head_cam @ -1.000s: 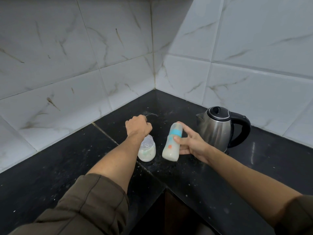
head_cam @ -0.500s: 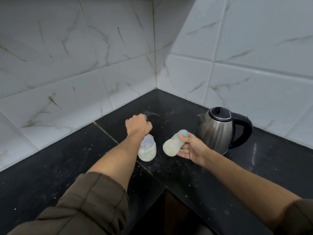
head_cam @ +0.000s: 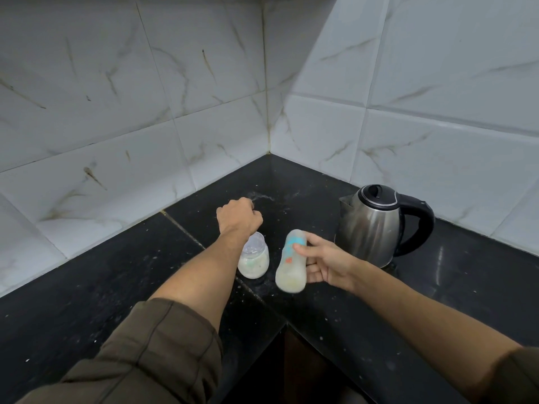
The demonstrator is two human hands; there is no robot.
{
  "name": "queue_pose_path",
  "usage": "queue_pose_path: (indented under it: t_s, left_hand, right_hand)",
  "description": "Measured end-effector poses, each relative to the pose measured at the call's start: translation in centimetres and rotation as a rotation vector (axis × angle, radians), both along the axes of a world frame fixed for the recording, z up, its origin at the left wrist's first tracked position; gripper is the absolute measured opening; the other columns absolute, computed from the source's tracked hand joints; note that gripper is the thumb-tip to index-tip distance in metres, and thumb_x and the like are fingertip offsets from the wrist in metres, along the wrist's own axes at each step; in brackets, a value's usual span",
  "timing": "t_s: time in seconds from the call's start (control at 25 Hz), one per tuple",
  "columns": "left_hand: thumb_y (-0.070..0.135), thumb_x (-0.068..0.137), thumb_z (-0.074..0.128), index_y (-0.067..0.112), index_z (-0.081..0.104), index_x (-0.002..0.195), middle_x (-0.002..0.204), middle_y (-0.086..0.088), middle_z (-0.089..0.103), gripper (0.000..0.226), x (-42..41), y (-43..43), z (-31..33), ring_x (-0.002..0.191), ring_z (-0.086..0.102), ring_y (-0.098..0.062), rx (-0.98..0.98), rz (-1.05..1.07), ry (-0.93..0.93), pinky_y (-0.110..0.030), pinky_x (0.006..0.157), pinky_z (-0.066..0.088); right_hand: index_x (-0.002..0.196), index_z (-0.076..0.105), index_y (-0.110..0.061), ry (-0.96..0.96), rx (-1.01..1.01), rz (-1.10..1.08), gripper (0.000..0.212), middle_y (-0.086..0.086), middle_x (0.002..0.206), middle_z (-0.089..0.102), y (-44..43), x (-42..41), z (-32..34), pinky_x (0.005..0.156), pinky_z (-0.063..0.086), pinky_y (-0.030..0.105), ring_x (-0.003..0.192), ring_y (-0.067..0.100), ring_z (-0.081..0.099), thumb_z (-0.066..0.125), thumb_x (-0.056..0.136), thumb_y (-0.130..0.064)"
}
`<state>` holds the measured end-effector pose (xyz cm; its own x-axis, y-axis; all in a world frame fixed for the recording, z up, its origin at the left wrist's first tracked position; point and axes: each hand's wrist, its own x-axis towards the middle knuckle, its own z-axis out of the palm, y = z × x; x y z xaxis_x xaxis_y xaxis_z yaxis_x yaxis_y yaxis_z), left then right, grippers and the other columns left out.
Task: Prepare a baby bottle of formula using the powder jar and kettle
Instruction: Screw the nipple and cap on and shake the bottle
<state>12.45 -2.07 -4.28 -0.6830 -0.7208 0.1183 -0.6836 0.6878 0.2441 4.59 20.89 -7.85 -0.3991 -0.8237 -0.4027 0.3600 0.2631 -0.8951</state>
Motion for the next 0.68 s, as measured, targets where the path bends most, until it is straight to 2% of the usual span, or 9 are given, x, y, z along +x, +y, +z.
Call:
queue_pose_path:
  t_s: [0.12,0.16,0.28,0.32,0.44,0.48,0.6,0.68]
  left_hand:
    - [0.03,0.097,0.057,0.02,0.074,0.116,0.094,-0.004,0.074,0.027,0.1,-0.1,0.1,0.089,0.069,-0.025,-0.006,-0.003,-0.005,-0.046,0.093,0.055]
    - [0.03,0.097,0.057,0.02,0.074,0.116,0.094,-0.004,0.074,0.027,0.0,0.0,0.0,0.09,0.069,-0.026,-0.007,-0.005,-0.005,-0.046,0.093,0.055]
    - [0.03,0.097,0.057,0.019,0.074,0.114,0.093,-0.003,0.074,0.026,-0.2,0.3,0.0,0.089,0.069,-0.025,-0.01,-0.012,-0.004,-0.046,0.093,0.055]
    - [0.03,0.097,0.057,0.02,0.074,0.113,0.093,-0.003,0.074,0.026,-0.2,0.3,0.0,0.089,0.069,-0.025,-0.01,-0.013,-0.002,-0.046,0.093,0.055]
    - [0.03,0.097,0.057,0.02,0.074,0.113,0.093,-0.003,0.074,0.026,-0.1,0.1,0.0,0.089,0.069,-0.026,-0.013,-0.007,-0.003,-0.046,0.093,0.055]
    - [0.03,0.097,0.057,0.019,0.074,0.113,0.092,-0.003,0.074,0.026,0.0,0.0,-0.1,0.088,0.069,-0.025,-0.011,-0.006,0.0,-0.046,0.093,0.055]
    - [0.03,0.098,0.058,0.018,0.074,0.114,0.093,-0.003,0.074,0.026,0.0,0.0,-0.3,0.088,0.069,-0.025,-0.004,-0.008,0.002,-0.046,0.093,0.056]
    - [0.03,0.098,0.058,0.019,0.074,0.114,0.093,-0.003,0.074,0.026,0.0,0.1,-0.2,0.088,0.069,-0.025,-0.005,-0.008,0.002,-0.046,0.093,0.056]
  right_hand:
    - [0.14,0.057,-0.026,-0.068,0.004,-0.273,0.046,0.018,0.117,0.079,-0.5,-0.3,0.4,0.068,0.067,0.037,0.099,0.032,0.081,0.074,0.098,-0.031]
    - [0.14,0.057,-0.026,-0.079,0.014,-0.252,0.045,0.018,0.117,0.079,-0.5,-0.4,0.6,0.069,0.067,0.037,0.099,0.031,0.081,0.074,0.098,-0.032]
    - [0.142,0.055,-0.03,0.005,0.025,0.009,0.049,0.017,0.12,0.078,-0.2,-0.1,0.6,0.075,0.067,0.038,0.106,0.033,0.079,0.075,0.097,-0.032]
    - [0.143,0.055,-0.03,0.025,0.011,0.02,0.05,0.017,0.121,0.078,-0.2,-0.3,0.7,0.075,0.067,0.038,0.107,0.034,0.078,0.075,0.097,-0.031]
    - [0.143,0.056,-0.025,-0.033,0.006,-0.266,0.048,0.019,0.121,0.077,-0.4,-1.1,1.1,0.067,0.067,0.035,0.102,0.033,0.079,0.073,0.098,-0.031]
    - [0.142,0.056,-0.024,-0.057,0.018,-0.298,0.047,0.02,0.121,0.077,-0.3,-1.2,1.1,0.065,0.066,0.035,0.1,0.032,0.079,0.072,0.099,-0.031]
    - [0.142,0.054,-0.029,0.013,0.061,-0.033,0.049,0.018,0.119,0.079,0.2,-0.8,0.4,0.073,0.066,0.037,0.103,0.032,0.079,0.074,0.098,-0.032]
    - [0.141,0.055,-0.031,0.036,0.035,0.013,0.05,0.016,0.119,0.079,0.3,-0.8,0.1,0.074,0.066,0.038,0.106,0.034,0.079,0.077,0.096,-0.031]
